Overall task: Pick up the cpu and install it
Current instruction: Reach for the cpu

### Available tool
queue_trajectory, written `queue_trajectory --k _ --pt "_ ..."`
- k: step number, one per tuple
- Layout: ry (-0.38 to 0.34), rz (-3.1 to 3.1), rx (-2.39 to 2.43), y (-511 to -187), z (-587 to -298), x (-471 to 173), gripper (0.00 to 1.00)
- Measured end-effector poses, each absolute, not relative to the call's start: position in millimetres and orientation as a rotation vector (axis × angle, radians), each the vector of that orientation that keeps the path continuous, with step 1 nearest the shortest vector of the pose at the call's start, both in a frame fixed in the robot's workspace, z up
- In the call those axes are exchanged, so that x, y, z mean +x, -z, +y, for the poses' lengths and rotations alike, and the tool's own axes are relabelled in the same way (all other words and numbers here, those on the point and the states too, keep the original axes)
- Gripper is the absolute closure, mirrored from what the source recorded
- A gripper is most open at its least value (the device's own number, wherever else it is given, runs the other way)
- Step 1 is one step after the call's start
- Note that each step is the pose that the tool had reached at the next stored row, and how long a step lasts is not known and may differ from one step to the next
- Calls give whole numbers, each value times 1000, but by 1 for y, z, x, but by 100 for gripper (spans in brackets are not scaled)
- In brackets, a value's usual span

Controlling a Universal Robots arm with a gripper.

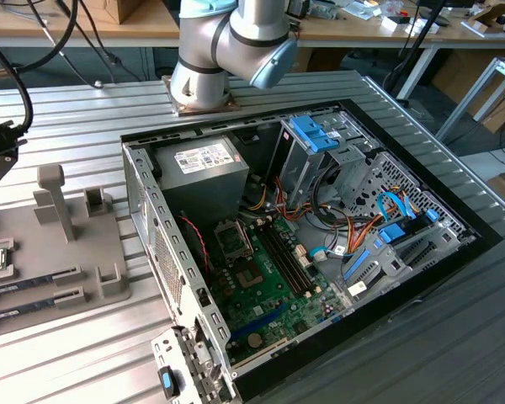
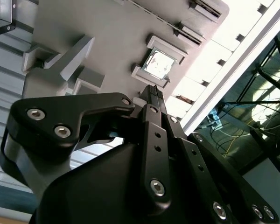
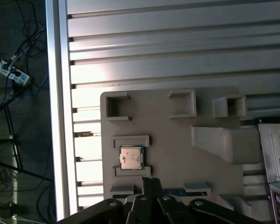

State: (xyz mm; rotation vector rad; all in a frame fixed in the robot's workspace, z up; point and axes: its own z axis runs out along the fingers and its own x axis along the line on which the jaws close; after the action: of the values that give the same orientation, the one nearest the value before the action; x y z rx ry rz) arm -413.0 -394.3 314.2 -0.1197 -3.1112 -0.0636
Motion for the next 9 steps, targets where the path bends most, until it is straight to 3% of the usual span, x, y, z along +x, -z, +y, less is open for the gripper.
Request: queue_trajectory --k 9 --pt "59 -3112 -109 -300 -386 -416 89"
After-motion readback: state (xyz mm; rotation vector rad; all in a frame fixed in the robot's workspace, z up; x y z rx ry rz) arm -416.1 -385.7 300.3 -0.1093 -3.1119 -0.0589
